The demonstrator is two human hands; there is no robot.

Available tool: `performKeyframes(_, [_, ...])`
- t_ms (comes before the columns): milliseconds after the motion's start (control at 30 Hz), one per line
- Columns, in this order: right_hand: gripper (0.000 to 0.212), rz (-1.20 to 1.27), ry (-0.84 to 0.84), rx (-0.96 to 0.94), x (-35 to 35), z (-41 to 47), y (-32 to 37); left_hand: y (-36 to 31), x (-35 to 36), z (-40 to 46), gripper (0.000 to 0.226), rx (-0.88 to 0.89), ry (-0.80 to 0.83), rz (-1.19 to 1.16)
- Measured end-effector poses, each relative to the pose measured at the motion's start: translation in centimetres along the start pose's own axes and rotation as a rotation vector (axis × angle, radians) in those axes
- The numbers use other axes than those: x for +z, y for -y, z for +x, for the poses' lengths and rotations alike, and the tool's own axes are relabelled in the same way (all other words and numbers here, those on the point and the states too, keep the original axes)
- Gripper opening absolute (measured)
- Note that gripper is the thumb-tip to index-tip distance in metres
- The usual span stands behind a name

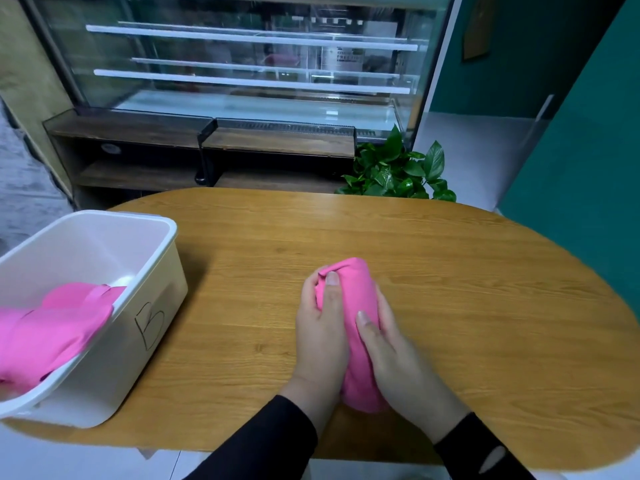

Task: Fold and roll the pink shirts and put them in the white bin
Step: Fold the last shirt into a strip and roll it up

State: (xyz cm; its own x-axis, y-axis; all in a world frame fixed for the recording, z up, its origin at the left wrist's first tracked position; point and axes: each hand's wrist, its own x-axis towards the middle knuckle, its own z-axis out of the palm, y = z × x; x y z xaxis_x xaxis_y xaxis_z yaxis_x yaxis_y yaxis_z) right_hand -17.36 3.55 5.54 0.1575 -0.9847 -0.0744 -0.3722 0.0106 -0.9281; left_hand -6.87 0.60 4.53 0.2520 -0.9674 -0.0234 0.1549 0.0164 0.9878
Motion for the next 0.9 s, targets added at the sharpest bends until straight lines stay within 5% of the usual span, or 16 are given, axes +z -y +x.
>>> performKeyframes(267, [0.087, -0.038, -0.093, -0.03, 1.8, 0.7, -1.5, 0.6, -0.6, 0.1, 0.032, 0.002, 0.014, -0.002])
performKeyframes(467, [0.053, 0.259, -0.207, 0.167, 0.5, 0.8, -1.9, 0.0, -1.9, 0.3, 0.026, -0.149, 0.284, 0.159])
performKeyframes(633, [0.05, 0.628, -0.146, 0.272, -1.8, 0.6, -2.2, 0.0, -5.4, 1.5, 0.024, -0.044, 0.376, 0.269])
performKeyframes(900, [0.053, 0.56, -0.164, 0.243, -2.3, 0.8, -2.4, -0.5, -7.1, 2.0, 0.035, -0.071, 0.565, 0.324])
